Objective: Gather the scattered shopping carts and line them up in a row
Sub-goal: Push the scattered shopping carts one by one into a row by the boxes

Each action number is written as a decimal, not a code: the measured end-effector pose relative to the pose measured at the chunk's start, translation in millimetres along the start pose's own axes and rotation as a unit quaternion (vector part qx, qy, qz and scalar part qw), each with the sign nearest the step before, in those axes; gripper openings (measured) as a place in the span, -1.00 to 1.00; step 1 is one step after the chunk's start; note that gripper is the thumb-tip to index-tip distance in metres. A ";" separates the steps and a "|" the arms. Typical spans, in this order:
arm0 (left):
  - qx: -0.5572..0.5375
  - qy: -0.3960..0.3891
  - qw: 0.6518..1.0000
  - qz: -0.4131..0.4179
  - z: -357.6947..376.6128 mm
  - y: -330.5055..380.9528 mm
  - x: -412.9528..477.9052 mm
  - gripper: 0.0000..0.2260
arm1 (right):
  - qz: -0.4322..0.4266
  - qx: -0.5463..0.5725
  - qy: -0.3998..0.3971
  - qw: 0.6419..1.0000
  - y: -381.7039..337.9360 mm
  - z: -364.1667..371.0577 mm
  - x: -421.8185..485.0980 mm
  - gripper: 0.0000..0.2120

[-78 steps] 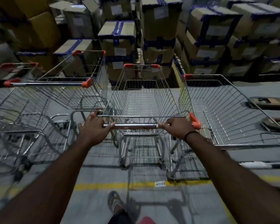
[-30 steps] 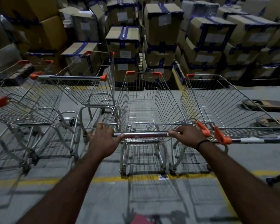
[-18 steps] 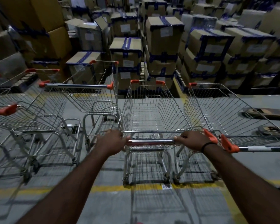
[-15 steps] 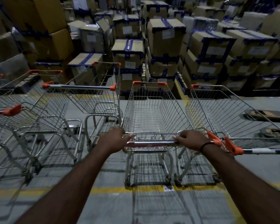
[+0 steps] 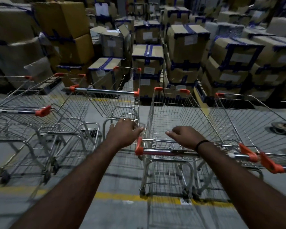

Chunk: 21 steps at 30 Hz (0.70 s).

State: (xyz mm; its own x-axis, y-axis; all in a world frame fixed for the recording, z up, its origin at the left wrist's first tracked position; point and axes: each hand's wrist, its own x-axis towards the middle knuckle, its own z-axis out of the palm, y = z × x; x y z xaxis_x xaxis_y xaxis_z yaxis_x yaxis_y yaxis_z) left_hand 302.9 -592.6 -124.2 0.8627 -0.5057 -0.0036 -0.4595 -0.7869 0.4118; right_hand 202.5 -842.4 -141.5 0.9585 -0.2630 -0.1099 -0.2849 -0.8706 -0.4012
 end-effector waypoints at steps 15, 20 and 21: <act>0.024 0.056 0.997 -0.046 -32.6 -63.1 62.0 -0.49 | -0.139 0.025 0.016 0.990 -114.1 -3.5 115.9 -0.44; 0.054 0.056 0.994 -0.080 -57.6 -91.7 106.8 -0.47 | -0.173 0.047 0.000 0.984 -145.5 -2.4 176.3 -0.48; 0.059 0.057 0.993 -0.088 -62.8 -98.6 117.5 -0.48 | -0.178 0.047 -0.005 0.983 -150.2 -1.7 190.2 -0.51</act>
State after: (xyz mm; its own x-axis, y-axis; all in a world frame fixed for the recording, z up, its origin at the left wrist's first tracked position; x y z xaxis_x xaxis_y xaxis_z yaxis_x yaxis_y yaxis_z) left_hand 462.8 -552.3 -108.0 0.9473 -0.3180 0.0393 -0.3145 -0.8989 0.3051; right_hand 427.6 -762.4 -100.6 0.9975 0.0551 0.0447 0.0700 -0.8640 -0.4986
